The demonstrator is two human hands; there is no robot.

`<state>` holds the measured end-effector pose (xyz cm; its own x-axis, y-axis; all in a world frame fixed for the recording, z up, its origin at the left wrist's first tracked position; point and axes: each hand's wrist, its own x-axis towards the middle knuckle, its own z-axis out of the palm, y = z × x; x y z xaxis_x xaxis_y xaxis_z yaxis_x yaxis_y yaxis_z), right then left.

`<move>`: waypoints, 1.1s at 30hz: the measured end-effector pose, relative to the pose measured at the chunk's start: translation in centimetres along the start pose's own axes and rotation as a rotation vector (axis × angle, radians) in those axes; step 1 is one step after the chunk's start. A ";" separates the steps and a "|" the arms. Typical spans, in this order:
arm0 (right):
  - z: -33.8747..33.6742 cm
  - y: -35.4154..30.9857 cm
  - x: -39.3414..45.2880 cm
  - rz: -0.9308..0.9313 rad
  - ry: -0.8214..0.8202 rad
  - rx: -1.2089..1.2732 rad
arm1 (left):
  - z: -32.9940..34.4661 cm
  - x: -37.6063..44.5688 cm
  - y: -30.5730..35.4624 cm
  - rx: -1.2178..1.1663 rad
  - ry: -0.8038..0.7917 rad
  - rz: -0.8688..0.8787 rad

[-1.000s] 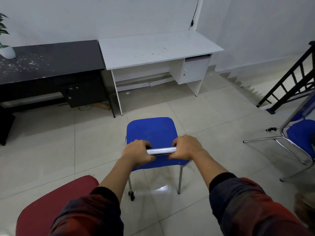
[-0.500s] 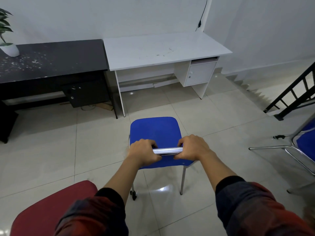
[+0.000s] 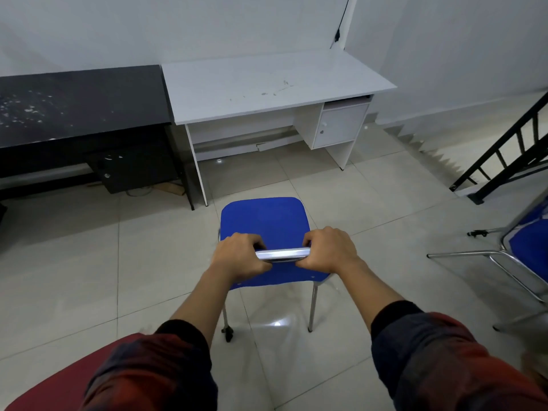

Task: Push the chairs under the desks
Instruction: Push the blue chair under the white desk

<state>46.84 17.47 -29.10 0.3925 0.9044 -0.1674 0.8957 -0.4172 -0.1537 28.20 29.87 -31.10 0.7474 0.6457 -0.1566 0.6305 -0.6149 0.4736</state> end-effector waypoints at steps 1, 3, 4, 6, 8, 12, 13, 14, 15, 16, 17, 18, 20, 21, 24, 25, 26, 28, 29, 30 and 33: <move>0.0 -0.2 0.3 -0.003 0.006 0.002 | -0.2 0.3 -0.3 0.003 -0.001 -0.003; -0.1 -0.4 0.9 -0.022 -0.006 0.008 | -0.5 0.8 -0.8 0.011 -0.003 -0.012; -0.1 -0.4 1.1 -0.029 -0.014 0.011 | -0.5 1.0 -0.8 0.016 -0.003 -0.015; -0.1 -0.3 1.4 -0.040 -0.026 0.019 | -0.4 1.1 -0.8 0.032 0.000 -0.025; -0.2 -0.1 1.5 -0.053 -0.028 0.029 | -0.4 1.2 -0.6 0.056 0.005 -0.044; -0.3 0.5 1.7 -0.094 -0.022 0.043 | -0.2 1.2 0.5 0.134 0.030 -0.096; -0.3 0.8 1.7 -0.101 -0.019 0.039 | 0.0 1.3 0.8 0.151 0.034 -0.107; -0.4 1.4 1.7 -0.105 -0.017 0.036 | 0.3 1.4 1.4 0.164 0.031 -0.115; -0.5 2.0 1.7 -0.110 -0.021 0.034 | 0.5 1.5 2.1 0.168 0.023 -0.118; -0.6 2.7 1.7 -0.113 -0.025 0.029 | 0.8 1.7 2.6 0.167 0.013 -0.117; -0.7 3.7 1.7 -0.114 -0.028 0.022 | 1.3 1.9 3.4 0.161 0.004 -0.114; -0.9 4.6 1.7 -0.113 -0.035 0.017 | 1.8 2.2 4.3 0.153 -0.001 -0.110; -1.4 7.0 1.6 -0.105 -0.048 0.014 | 3.0 2.5 6.4 0.129 0.012 -0.114; -1.8 8.1 1.6 -0.101 -0.051 0.008 | 3.6 2.7 7.5 0.119 0.024 -0.113; -2.9 11.4 1.4 -0.086 -0.066 -0.009 | 5.0 3.5 10.8 0.095 0.040 -0.089; -3.0 11.9 1.4 -0.085 -0.067 -0.005 | 5.0 3.7 11.3 0.089 0.038 -0.085; -3.0 11.9 1.3 -0.089 -0.068 0.002 | 4.9 3.9 11.4 0.087 0.031 -0.085; -2.4 11.2 1.0 -0.098 -0.040 0.015 | 4.6 4.0 10.6 0.091 0.017 -0.097; -2.0 10.7 0.7 -0.093 -0.012 0.015 | 4.4 4.0 9.9 0.087 0.009 -0.104; -1.7 10.2 0.4 -0.084 0.014 0.014 | 4.2 3.9 9.3 0.075 -0.005 -0.103; -0.9 10.1 -0.5 -0.021 0.031 0.022 | 4.1 3.8 8.7 0.043 -0.049 -0.050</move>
<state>55.91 12.92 -29.70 0.3802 0.9152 -0.1336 0.8991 -0.3996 -0.1786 37.40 25.17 -31.12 0.7234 0.6539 -0.2215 0.6749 -0.6022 0.4264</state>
